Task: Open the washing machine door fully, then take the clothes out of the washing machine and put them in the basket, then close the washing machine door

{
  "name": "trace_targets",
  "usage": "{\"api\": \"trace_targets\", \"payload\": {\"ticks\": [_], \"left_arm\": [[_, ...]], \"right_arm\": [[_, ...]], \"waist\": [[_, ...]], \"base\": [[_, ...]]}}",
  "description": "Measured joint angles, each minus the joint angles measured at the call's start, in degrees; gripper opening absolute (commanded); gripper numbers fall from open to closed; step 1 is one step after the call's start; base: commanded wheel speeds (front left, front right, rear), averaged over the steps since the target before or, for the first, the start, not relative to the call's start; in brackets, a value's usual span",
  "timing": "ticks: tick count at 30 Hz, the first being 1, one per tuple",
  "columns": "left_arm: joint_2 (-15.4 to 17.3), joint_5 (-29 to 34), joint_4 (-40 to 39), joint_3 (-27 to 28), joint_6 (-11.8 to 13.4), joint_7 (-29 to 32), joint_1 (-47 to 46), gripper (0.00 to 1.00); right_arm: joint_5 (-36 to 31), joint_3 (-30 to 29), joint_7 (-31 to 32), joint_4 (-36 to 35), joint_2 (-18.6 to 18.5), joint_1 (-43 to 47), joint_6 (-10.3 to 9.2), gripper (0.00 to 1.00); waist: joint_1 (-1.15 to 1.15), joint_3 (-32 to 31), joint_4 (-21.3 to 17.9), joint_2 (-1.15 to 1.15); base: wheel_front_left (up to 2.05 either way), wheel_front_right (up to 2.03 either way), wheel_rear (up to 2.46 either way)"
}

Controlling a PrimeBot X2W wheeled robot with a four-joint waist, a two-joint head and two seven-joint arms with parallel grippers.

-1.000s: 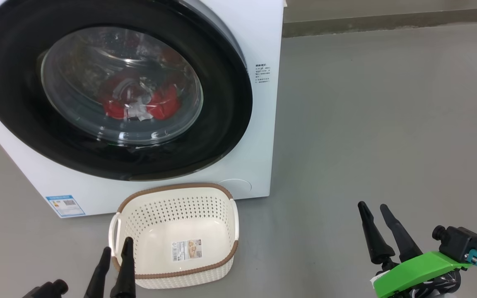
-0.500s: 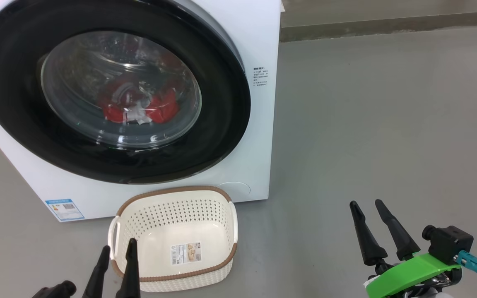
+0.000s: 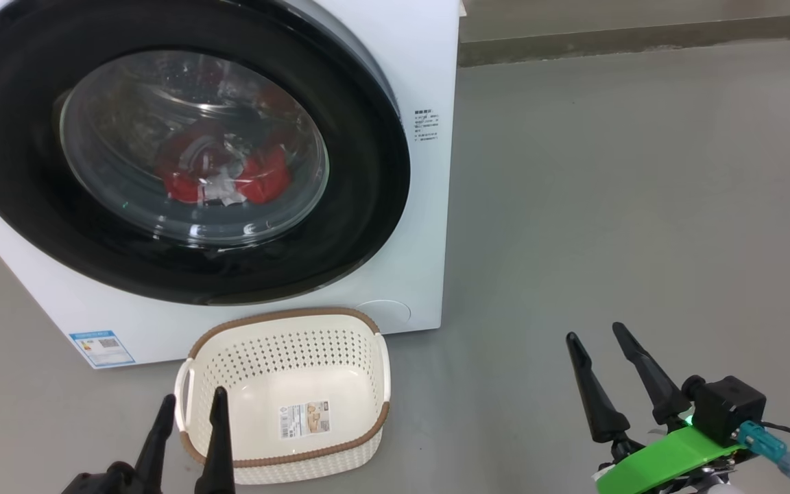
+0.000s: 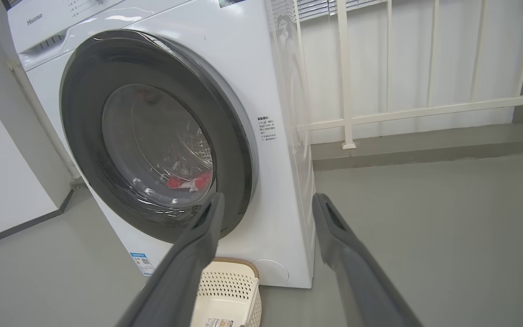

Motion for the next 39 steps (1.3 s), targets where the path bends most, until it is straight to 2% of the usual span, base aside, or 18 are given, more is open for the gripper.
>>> {"api": "trace_targets", "payload": {"ticks": [14,34,35,36,37,38,39], "left_arm": [[0.3,8.4,-1.4,-0.2,0.7,-2.2,1.2,1.00],[0.3,8.7,-1.4,-0.2,0.8,-2.2,1.2,1.00],[0.3,8.8,-1.4,-0.2,0.8,-2.2,1.2,1.00],[0.3,9.1,-1.4,-0.2,0.8,-2.2,1.2,1.00],[0.3,9.1,-1.4,-0.2,0.8,-2.2,1.2,1.00],[0.3,9.2,-1.4,-0.2,0.8,-2.2,1.2,1.00],[0.3,9.2,-1.4,-0.2,0.8,-2.2,1.2,1.00]], "right_arm": [[-8.1,1.9,-2.2,-0.4,-0.2,-0.9,0.00,1.00],[-8.4,1.7,-2.4,-0.4,-0.3,-1.1,0.00,1.00],[-8.4,1.5,-2.4,-0.4,-0.3,-1.1,0.00,0.76],[-8.4,1.5,-2.4,-0.4,-0.3,-1.2,0.00,0.36],[-8.4,1.4,-2.4,-0.4,-0.3,-1.2,0.00,0.07],[-8.4,1.3,-2.5,-0.3,-0.2,-1.2,0.00,0.00],[-8.3,1.3,-2.6,-0.2,-0.2,-1.3,0.00,0.00]], "waist": [[0.00,-0.9,-1.1,0.00],[0.00,-0.6,-0.5,0.00],[0.00,-0.5,-0.5,0.00],[0.00,-0.4,-0.4,0.00],[0.00,-0.2,-0.4,0.00],[0.00,0.0,-0.3,0.00],[0.00,0.2,-0.2,0.00]], "base": [[0.00,0.00,0.00],[0.00,0.00,0.00],[0.00,0.00,0.00],[0.00,0.00,0.00],[0.00,0.00,0.00],[0.00,0.00,0.00],[0.00,0.00,0.00]]}}
